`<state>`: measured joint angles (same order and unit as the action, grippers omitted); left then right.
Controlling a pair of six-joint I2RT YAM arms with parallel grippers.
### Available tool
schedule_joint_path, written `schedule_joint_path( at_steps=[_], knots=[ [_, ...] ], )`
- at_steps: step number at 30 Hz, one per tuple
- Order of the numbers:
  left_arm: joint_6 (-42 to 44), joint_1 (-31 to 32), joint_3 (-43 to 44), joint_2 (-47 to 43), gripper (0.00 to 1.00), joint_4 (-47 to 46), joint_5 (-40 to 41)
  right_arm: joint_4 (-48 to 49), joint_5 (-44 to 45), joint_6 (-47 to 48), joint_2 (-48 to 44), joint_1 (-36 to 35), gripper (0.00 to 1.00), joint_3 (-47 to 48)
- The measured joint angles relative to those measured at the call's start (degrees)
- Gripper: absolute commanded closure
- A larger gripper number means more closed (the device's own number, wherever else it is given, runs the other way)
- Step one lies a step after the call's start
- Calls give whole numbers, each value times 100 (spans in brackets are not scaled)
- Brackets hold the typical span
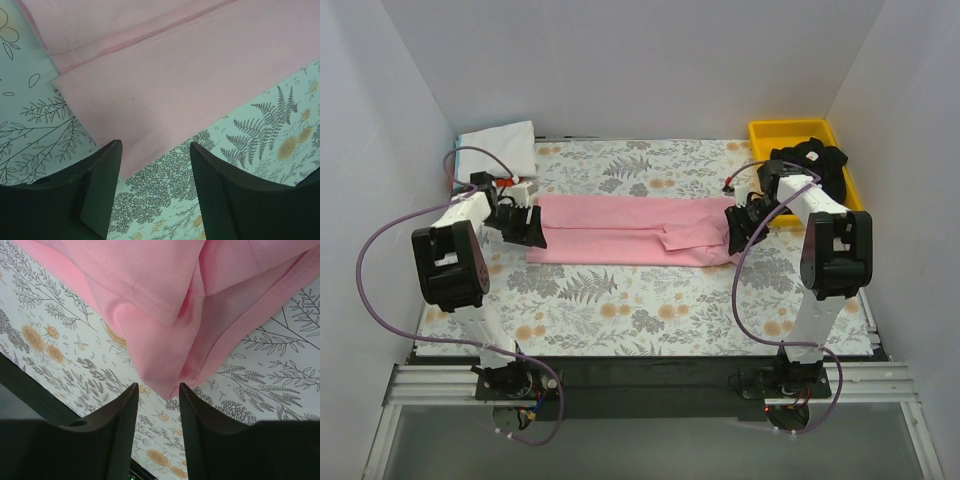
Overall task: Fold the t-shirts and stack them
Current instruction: Fold the tshirt
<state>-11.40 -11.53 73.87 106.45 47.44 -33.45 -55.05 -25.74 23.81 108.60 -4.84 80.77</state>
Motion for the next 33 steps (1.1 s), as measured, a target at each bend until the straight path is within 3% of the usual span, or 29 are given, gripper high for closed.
schedule_joint_path(
  at_steps=[8, 24, 27, 30, 33],
  knots=[
    [-66, 0, -116, 92, 49, -79, 129, 85, -17, -118, 210, 0, 99, -151],
    [-190, -15, -417, 98, 60, -302, 455, 240, 669, 142, 157, 55, 99, -426],
    [-164, -15, -400, 90, 57, -282, 354, 284, 680, 142, 157, -50, 99, -605],
    [-129, -20, -334, 39, 46, -142, 74, 271, 752, 138, 136, -133, 97, -667],
    [-157, 131, -35, -258, 41, -68, -267, 273, 901, 109, 4, -157, 74, -664]
  ],
)
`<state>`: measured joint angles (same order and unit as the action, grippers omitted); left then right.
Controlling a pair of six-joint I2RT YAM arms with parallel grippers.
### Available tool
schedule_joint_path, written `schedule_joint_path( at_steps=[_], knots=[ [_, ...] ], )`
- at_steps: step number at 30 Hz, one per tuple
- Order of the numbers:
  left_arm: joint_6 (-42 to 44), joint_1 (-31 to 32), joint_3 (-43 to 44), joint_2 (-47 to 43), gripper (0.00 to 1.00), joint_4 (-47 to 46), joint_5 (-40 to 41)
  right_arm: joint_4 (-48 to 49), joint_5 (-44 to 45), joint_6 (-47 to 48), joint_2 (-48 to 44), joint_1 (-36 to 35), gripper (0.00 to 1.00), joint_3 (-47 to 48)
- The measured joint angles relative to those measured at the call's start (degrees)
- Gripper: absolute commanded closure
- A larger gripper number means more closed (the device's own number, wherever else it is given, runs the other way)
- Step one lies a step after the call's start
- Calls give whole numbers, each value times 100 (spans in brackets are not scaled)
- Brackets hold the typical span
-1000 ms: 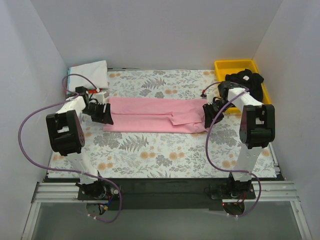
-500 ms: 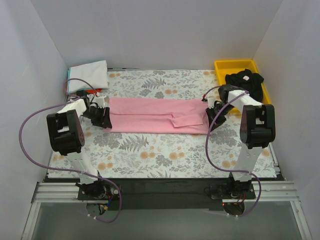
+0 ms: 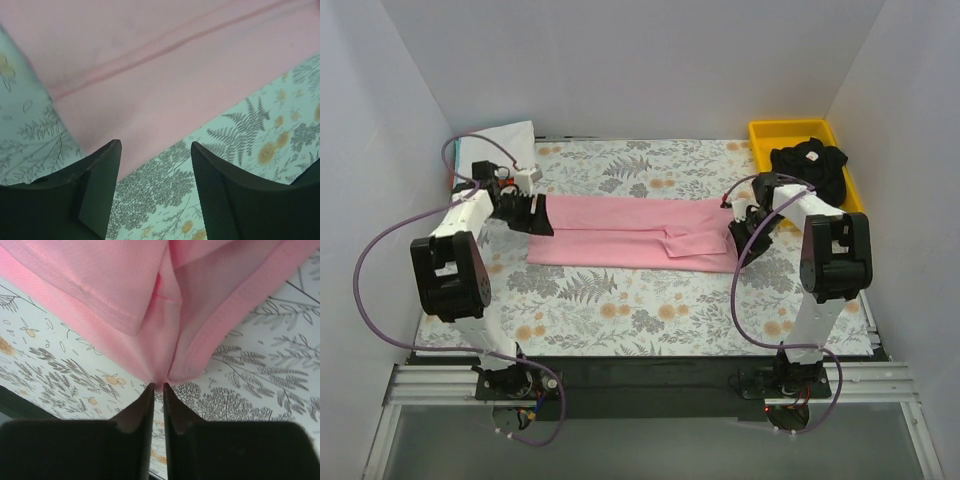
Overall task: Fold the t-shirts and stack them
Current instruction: Fold the tshirt
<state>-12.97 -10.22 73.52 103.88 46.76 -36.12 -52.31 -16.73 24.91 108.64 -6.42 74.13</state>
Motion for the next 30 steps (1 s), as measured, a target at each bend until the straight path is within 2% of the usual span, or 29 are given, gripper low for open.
schedule_joint_path(
  at_steps=[2, 5, 10, 14, 18, 25, 30],
  knots=[
    [-66, 251, 162, -326, 42, -151, -138, -15, 74, -24, -144, 50, 64, 11],
    [-398, 1086, 302, -850, 44, -575, -411, -63, 11, -61, -361, 153, 59, 66],
    [-1488, 2415, -70, -922, 43, -1565, -1034, -151, -643, -192, -728, 256, 60, 387],
    [-2557, 3056, -765, -717, 44, -2496, -1126, -136, -1233, -393, -627, 254, 61, 748],
    [-3571, 3587, -820, -114, 43, -3438, -997, -44, -1615, -660, -59, 223, 61, 903],
    [-4782, 3847, -820, 691, 39, -4339, -793, 66, -1547, -872, 337, 188, 58, 793],
    [-5302, 3956, -820, 1049, 39, -4732, -621, 175, -1432, -966, 339, 179, 57, 704]
  ],
)
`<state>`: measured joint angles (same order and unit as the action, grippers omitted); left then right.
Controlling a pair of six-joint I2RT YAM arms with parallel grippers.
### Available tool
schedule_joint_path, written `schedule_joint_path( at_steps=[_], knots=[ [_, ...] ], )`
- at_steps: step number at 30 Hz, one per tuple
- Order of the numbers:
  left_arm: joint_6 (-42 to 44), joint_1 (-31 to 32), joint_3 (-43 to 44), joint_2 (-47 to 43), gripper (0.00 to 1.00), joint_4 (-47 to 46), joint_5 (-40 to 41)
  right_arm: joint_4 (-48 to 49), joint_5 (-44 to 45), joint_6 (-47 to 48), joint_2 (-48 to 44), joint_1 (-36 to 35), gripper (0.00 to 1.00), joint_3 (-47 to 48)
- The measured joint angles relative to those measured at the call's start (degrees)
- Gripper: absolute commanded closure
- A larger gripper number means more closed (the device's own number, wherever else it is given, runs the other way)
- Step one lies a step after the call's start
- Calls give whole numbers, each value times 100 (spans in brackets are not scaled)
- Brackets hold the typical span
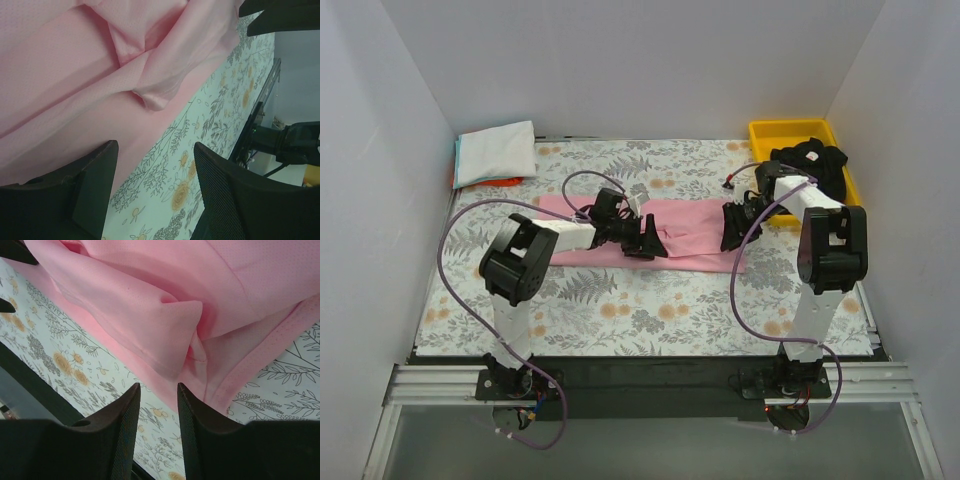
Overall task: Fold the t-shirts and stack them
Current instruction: Fold the tshirt
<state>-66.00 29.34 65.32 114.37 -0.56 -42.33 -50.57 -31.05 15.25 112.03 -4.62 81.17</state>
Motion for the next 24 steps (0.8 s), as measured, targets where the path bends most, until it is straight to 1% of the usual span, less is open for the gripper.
schedule_joint_path(
  at_steps=[7, 16, 21, 24],
  knots=[
    [-463, 175, 0, 149, 39, -562, 107, 157, 109, -20, 166, -2, 58, -39],
    [-859, 310, 22, 369, 50, -981, 122, 278, 101, -35, 295, -28, 62, -50],
    [-990, 348, 22, 459, 55, -1158, 96, 282, 79, -35, 295, -33, 67, -50],
    [-1021, 345, 48, 505, 58, -1204, 96, 280, 63, -35, 295, -33, 73, -50]
  ],
)
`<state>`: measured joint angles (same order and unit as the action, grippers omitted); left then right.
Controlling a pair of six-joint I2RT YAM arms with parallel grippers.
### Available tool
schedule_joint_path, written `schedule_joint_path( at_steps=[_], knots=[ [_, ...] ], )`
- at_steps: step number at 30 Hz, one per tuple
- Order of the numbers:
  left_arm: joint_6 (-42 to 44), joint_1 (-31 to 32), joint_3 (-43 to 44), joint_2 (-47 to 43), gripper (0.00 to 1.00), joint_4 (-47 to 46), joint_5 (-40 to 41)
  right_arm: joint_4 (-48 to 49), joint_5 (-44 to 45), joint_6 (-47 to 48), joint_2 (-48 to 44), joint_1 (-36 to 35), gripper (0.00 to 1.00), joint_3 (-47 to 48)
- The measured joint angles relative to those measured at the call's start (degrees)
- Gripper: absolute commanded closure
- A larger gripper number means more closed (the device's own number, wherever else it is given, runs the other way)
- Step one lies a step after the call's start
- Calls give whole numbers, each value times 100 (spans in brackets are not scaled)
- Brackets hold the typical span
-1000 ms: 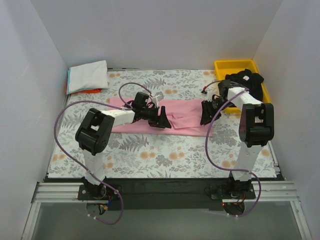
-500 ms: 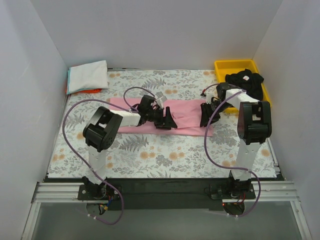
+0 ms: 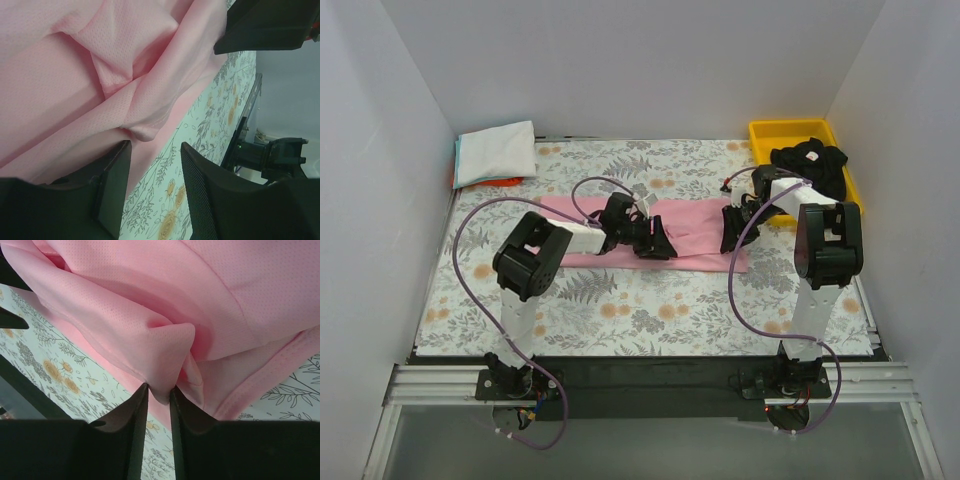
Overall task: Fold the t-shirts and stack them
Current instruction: Fold the tshirt
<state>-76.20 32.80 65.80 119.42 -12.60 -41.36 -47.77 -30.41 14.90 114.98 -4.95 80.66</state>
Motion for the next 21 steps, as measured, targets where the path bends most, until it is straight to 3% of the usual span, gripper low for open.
schedule_joint_path(
  at_steps=[4, 7, 8, 12, 21],
  knots=[
    [-35, 2, 114, 118, 70, -13, 0, 2, -31, -4, 0, 0, 89, 0],
    [-76, 2, 186, 155, 77, -31, -2, 2, -101, -24, 0, 0, 92, 0],
    [-94, 2, 212, 160, 85, -48, -2, 2, -127, -20, 0, 0, 93, 2],
    [-155, 0, 280, 177, 100, -168, -11, 2, -271, -28, 0, -2, 93, 17],
    [-164, -46, 374, 177, 100, -358, -7, -2, -813, -173, 15, 0, 90, 428]
  ],
)
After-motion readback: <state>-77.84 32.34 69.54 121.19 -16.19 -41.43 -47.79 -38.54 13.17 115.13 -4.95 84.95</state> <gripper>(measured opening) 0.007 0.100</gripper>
